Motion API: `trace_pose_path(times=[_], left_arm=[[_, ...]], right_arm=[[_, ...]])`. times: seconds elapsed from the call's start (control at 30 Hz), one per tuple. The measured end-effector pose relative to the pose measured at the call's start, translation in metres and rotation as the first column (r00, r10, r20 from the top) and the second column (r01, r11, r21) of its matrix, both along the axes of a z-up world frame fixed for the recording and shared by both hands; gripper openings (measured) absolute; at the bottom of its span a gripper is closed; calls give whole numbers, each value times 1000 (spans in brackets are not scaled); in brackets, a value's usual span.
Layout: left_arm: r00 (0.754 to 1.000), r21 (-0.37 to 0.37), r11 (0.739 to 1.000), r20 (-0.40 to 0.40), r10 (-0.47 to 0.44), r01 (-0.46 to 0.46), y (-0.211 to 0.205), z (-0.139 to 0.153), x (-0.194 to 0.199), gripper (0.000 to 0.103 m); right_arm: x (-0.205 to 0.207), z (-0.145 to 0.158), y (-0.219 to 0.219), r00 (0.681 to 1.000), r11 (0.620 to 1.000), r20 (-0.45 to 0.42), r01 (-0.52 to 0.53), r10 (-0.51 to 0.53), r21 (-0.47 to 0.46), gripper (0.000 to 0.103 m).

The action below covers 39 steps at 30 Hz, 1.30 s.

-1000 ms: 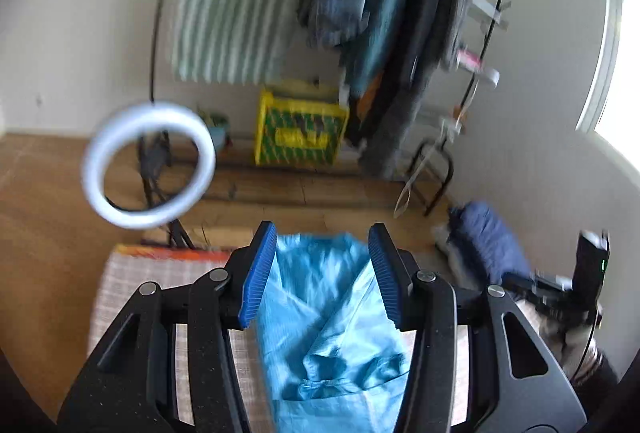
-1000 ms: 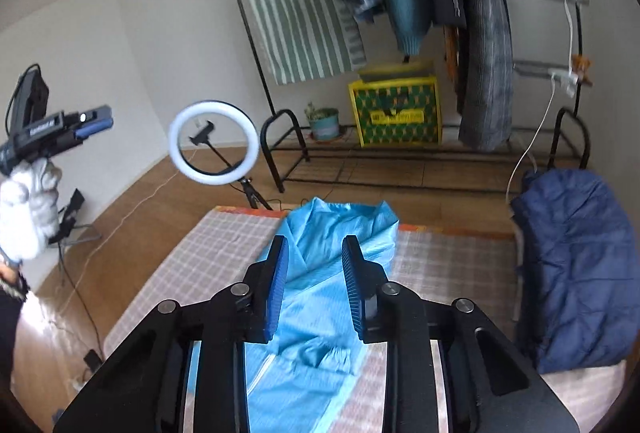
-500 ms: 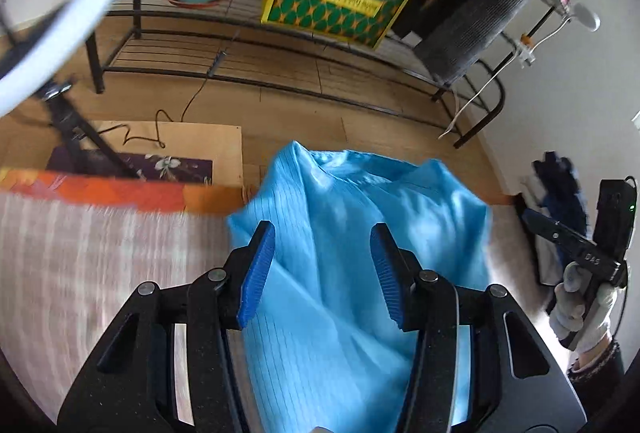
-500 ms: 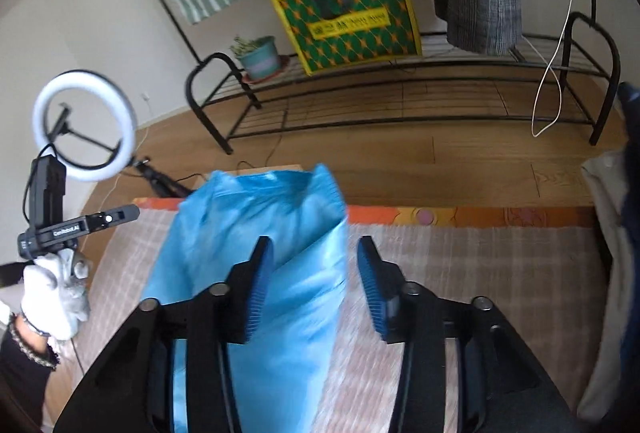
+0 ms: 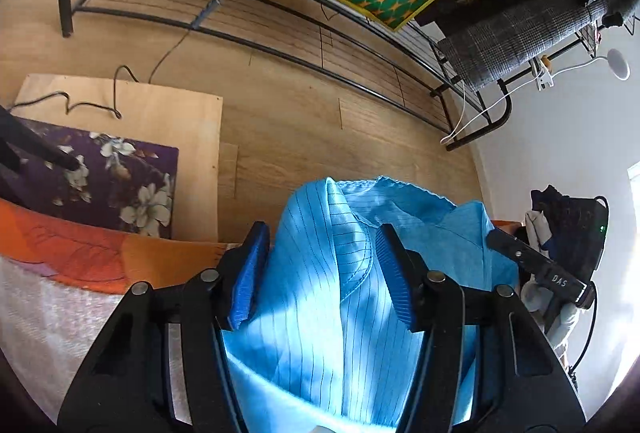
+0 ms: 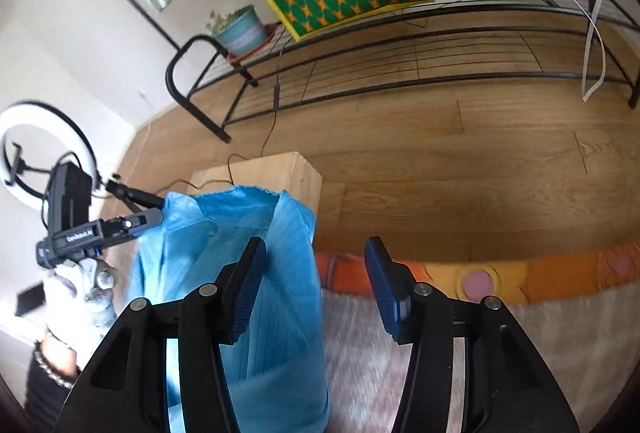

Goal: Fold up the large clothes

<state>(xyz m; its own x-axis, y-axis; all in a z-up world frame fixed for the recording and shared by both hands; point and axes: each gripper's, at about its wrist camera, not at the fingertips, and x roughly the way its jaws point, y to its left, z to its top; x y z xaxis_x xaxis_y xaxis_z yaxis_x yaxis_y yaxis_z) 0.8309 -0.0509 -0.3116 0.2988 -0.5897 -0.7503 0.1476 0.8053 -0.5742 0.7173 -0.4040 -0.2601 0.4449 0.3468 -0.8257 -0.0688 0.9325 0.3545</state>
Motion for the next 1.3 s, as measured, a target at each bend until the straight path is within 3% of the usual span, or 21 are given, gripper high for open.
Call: trace_pose_path(times=[0.07,0.1,0.13,0.17,0.23,0.37,0.6,0.97,1.07,1.3], left_arm=[[1000,5,1000,7,-9,9,-5,-1,1,44],[1000,21,1000,4,-10,10,-8,-2,2,23],[1000,31,999,3,-9,9,-10,-3,2,11],[1000,41,999,6,-5,4,-11,-4,2,9],[999,33,999,43,-4,3,-13,-1,-1,4],[994,-30,999,94,47,-44,-3,14,-9,2],[981,-117,992,182,74,-54,12,62,-38,1],[950,-106,994,308,56,-24,28,150,-126,1],[931,-85,996,360,53,-24,32,170,-164,1],[924,-56,998,380,34,-14,43,182,-260,0]], right_arm=[[3,-2,5,1000,1000,-2,-20,19,-5,49],[4,-3,8,1000,1000,-1,-31,31,-6,36],[5,-4,12,999,999,-7,-46,46,-8,25],[5,-4,14,998,998,-13,-55,54,-18,8],[2,-1,23,998,994,8,-67,68,-84,5],[-7,15,26,994,989,85,-63,74,-134,1],[-33,59,23,977,994,206,-28,48,-102,0],[-99,132,37,951,997,300,-55,67,-49,0],[-128,151,45,943,995,322,-74,89,-60,0],[-214,179,64,933,987,328,-125,151,-100,0]])
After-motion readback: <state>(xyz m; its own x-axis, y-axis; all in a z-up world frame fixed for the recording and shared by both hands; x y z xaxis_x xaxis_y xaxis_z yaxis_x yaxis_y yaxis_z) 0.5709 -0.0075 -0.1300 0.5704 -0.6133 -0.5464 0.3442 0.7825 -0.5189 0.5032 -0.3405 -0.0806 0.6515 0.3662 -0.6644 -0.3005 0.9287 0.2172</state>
